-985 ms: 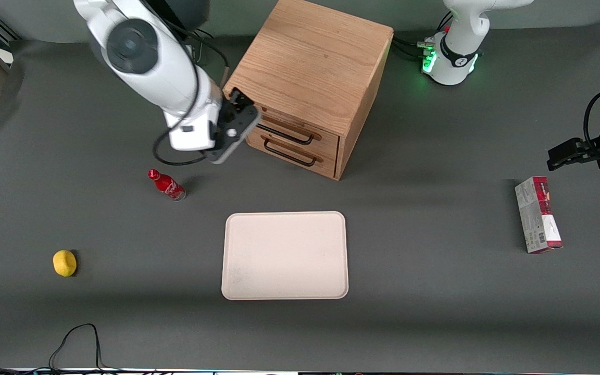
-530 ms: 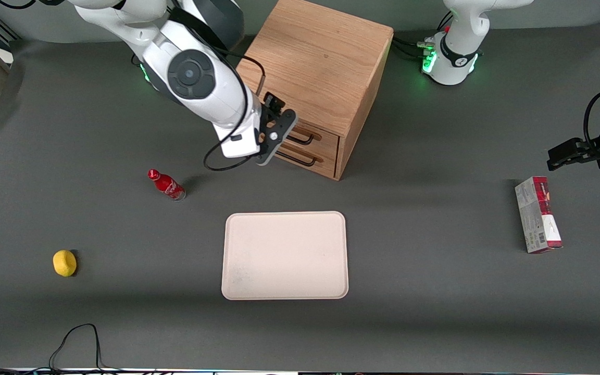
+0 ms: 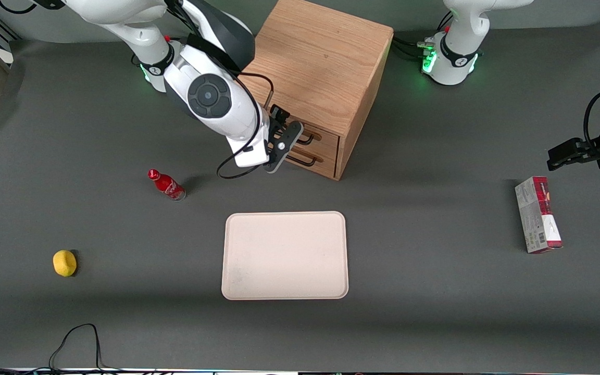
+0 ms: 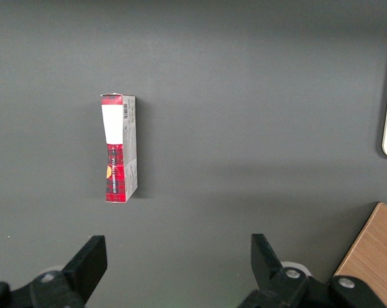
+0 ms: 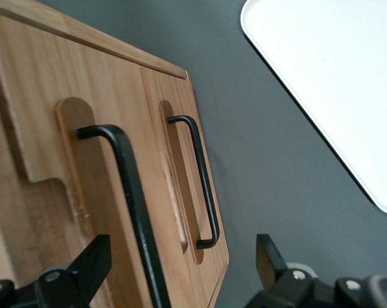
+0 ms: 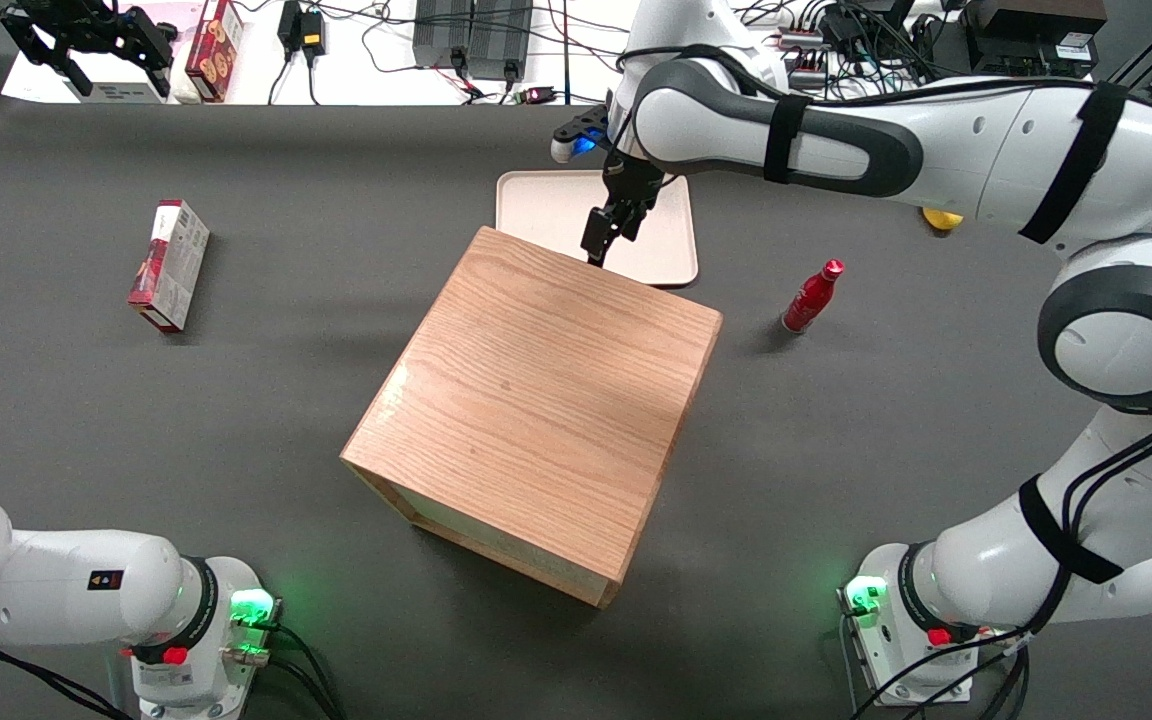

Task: Open upper drawer

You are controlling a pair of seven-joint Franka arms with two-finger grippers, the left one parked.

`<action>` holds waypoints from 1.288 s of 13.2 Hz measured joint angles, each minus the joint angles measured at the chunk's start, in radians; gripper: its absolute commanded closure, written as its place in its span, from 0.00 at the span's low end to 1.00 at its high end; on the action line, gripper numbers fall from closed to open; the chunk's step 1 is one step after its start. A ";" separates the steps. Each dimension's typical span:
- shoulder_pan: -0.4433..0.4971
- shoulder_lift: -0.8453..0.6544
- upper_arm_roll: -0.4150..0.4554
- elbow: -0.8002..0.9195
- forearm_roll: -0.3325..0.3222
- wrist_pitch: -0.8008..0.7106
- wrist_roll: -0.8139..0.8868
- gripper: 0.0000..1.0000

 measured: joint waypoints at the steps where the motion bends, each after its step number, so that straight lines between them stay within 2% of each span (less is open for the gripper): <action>1: -0.001 0.004 -0.001 -0.006 0.000 0.014 -0.003 0.00; 9: -0.001 0.050 0.003 -0.030 -0.024 0.071 -0.009 0.00; 13: -0.014 0.055 -0.012 -0.016 -0.126 0.089 -0.009 0.00; 17: -0.027 0.092 -0.049 0.056 -0.151 0.091 -0.018 0.00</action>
